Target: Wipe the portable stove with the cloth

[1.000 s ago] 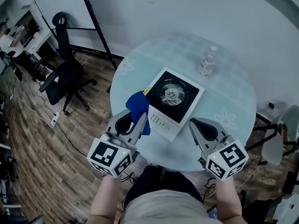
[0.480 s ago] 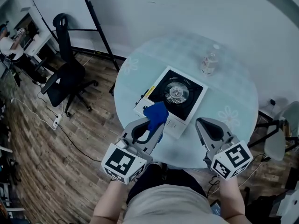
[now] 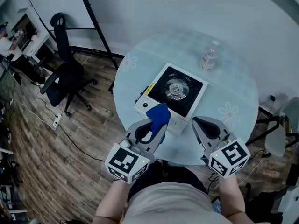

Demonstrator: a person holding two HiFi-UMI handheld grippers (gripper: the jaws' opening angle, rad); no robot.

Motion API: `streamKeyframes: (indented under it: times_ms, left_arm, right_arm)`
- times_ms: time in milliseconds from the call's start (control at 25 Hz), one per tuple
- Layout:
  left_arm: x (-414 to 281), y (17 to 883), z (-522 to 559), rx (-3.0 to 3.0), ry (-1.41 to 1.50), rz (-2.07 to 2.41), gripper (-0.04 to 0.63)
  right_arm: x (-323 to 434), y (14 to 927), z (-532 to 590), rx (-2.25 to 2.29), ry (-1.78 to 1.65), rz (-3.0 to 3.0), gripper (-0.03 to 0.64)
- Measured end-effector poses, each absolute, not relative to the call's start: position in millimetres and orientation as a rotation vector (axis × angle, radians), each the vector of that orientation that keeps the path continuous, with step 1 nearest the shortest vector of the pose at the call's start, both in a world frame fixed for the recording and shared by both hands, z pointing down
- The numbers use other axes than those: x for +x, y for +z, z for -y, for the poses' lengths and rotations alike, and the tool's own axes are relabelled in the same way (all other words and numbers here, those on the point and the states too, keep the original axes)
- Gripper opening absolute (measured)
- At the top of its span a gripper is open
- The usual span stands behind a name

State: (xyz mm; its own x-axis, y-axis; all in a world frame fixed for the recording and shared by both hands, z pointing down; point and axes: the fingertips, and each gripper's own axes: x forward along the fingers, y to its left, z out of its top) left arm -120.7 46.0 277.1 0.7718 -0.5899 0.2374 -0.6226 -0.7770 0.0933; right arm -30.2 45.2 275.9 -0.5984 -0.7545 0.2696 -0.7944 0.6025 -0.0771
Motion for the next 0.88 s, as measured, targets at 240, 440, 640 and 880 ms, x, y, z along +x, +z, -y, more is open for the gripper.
streamKeyframes:
  times_ms: [240, 440, 640, 880]
  left_arm:
    - [-118.3, 283.2, -49.8, 2.789, 0.303, 0.946, 0.081]
    - [-115.1, 287.8, -54.5, 2.783, 0.312, 0.923, 0.081]
    - [-107.0, 295.4, -60.9, 2.769, 0.314, 0.894, 0.081]
    - [-93.2, 302.8, -67.0, 2.765, 0.339, 0.843, 0.081]
  right_arm:
    - [-27.8, 278.6, -47.4, 1.26, 0.296, 2.609, 0.02]
    - [-29.2, 279.3, -52.1, 1.214, 0.283, 2.6, 0.02]
    - [-31.3, 279.4, -53.0, 1.126, 0.239, 2.591, 0.02]
    - [-33.1, 277.9, -52.2, 1.034, 0.174, 2.581, 0.021]
